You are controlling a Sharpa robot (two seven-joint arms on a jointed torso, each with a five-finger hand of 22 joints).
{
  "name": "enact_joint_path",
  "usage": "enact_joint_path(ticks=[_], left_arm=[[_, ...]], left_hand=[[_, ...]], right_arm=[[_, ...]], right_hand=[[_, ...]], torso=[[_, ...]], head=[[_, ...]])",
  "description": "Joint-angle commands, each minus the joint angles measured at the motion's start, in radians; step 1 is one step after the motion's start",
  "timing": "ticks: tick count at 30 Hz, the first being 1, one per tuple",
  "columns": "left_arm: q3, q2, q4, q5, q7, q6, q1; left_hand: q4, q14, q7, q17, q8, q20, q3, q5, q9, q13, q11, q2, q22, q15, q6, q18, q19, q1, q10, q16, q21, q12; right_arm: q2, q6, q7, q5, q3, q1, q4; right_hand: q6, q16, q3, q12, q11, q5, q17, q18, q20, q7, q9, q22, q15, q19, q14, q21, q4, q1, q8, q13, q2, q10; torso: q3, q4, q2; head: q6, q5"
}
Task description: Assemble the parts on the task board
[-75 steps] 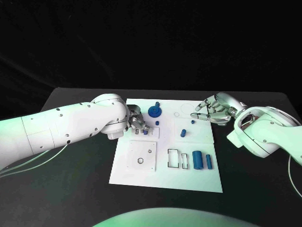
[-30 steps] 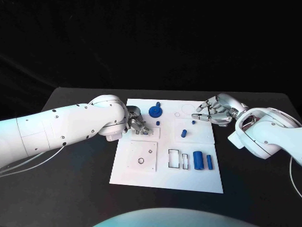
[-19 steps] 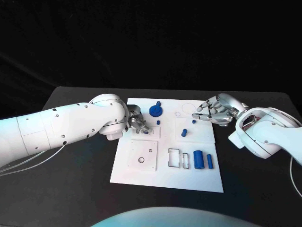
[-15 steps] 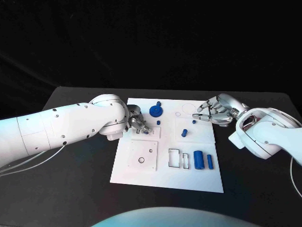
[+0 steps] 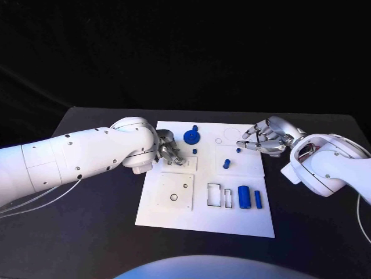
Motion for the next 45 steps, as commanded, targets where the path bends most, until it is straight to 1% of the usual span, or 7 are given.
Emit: enact_joint_path(ticks=[1,5,15,23,33,40,45], left_arm=[[-0.001,0.0,0.003,0.023,0.01,-0.006,-0.002],[-0.001,-0.003,0.007,0.034,0.01,-0.007,-0.002],[0.004,-0.019,0.021,0.076,0.007,-0.005,-0.001],[0.014,-0.027,0.018,0.163,-0.003,0.059,0.01],[0.018,0.002,-0.043,0.25,-0.042,0.244,0.064],[0.014,0.067,-0.132,0.262,-0.069,0.402,0.111],[0.007,0.107,-0.187,0.243,-0.077,0.466,0.128]], left_hand=[[-0.133,0.104,0.004,0.264,0.024,0.005,0.201,-0.023,0.018,-0.003,0.007,-0.016,0.004,0.005,-0.008,-0.008,0.0,0.002,-0.001,0.004,-0.007,-0.004],[-0.162,0.104,0.004,0.264,0.043,0.007,0.26,-0.029,0.033,-0.003,0.008,-0.024,0.008,0.005,-0.01,-0.008,0.001,-0.023,0.003,0.004,-0.008,-0.003],[-0.18,0.104,0.003,0.264,0.057,0.007,0.29,-0.029,0.043,-0.003,0.007,-0.027,0.011,0.005,-0.007,-0.008,0.002,-0.041,0.005,0.004,-0.008,-0.002],[-0.191,0.104,0.003,0.264,0.061,0.007,0.303,-0.037,0.047,-0.006,0.007,-0.027,0.008,0.005,-0.007,-0.007,-0.001,-0.049,0.005,0.004,-0.013,-0.005],[-0.217,0.104,0.006,0.264,0.065,0.007,0.326,-0.059,0.051,-0.017,0.009,-0.02,0.004,0.006,-0.013,-0.005,-0.007,-0.058,0.0,0.004,-0.021,-0.014],[-0.239,0.104,0.009,0.264,0.066,0.008,0.331,-0.043,0.053,-0.019,0.012,-0.017,0.003,0.008,-0.015,-0.004,-0.012,-0.066,-0.002,0.004,-0.025,-0.015],[-0.245,0.104,0.01,0.264,0.065,0.009,0.33,-0.037,0.053,-0.021,0.013,-0.015,0.003,0.009,-0.016,-0.004,-0.013,-0.07,-0.003,0.004,-0.026,-0.017]], right_arm=[[0.001,0.014,0.0,-0.009,0.0,-0.001,0.0],[0.001,0.015,-0.001,-0.009,0.0,-0.002,0.0],[0.001,0.016,-0.002,-0.01,0.0,-0.002,0.0],[0.0,0.016,-0.004,-0.011,0.0,-0.002,-0.001],[0.003,0.017,-0.007,-0.012,0.0,-0.002,-0.003],[0.005,0.018,-0.01,-0.012,0.0,-0.002,-0.007],[0.007,0.017,-0.011,-0.012,0.0,-0.002,-0.008]], right_hand=[[-0.006,-0.006,-0.007,-0.003,-0.001,0.008,0.169,0.005,0.0,-0.001,0.002,0.0,-0.001,-0.004,0.08,-0.005,-0.002,0.001,0.004,0.001,0.008,-0.005],[-0.006,-0.006,-0.007,-0.003,-0.002,0.014,0.168,0.005,-0.001,-0.001,0.002,0.0,-0.001,-0.004,0.08,-0.006,-0.002,0.004,0.004,0.0,0.009,-0.005],[-0.006,-0.006,-0.007,-0.003,-0.002,0.014,0.168,0.005,-0.001,-0.001,0.002,0.0,-0.001,-0.004,0.08,-0.006,-0.002,0.004,0.004,0.0,0.009,-0.005],[-0.006,-0.006,-0.008,-0.002,-0.002,0.017,0.168,0.005,-0.001,-0.001,0.002,0.0,-0.001,-0.004,0.08,-0.007,-0.002,0.004,0.004,0.002,0.009,-0.004],[-0.007,-0.006,-0.009,-0.003,-0.002,0.02,0.168,0.005,-0.001,-0.001,0.003,0.0,-0.001,-0.003,0.08,-0.006,-0.002,0.005,0.004,0.001,0.01,-0.005],[-0.007,-0.006,-0.01,-0.002,-0.002,0.025,0.168,0.005,-0.001,-0.001,0.003,0.0,-0.001,-0.003,0.08,-0.007,-0.002,0.006,0.005,0.001,0.01,-0.005],[-0.007,-0.007,-0.011,-0.003,-0.002,0.031,0.167,0.005,-0.001,-0.001,0.003,0.0,-0.001,-0.003,0.08,-0.008,-0.002,0.007,0.005,-0.001,0.01,-0.006]], torso=[[0.0002,-0.0004,0.001],[0.0006,-0.0005,0.001],[0.0024,-0.002,0.002],[0.0027,-0.0006,0.0],[0.0022,-0.0028,0.001],[0.0014,0.0014,0.0],[0.0022,0.0007,0.0]], head=[[-0.001,0.0],[0.001,0.0],[0.004,-0.001],[0.001,-0.003],[0.005,-0.003],[0.003,-0.003],[0.002,0.0]])
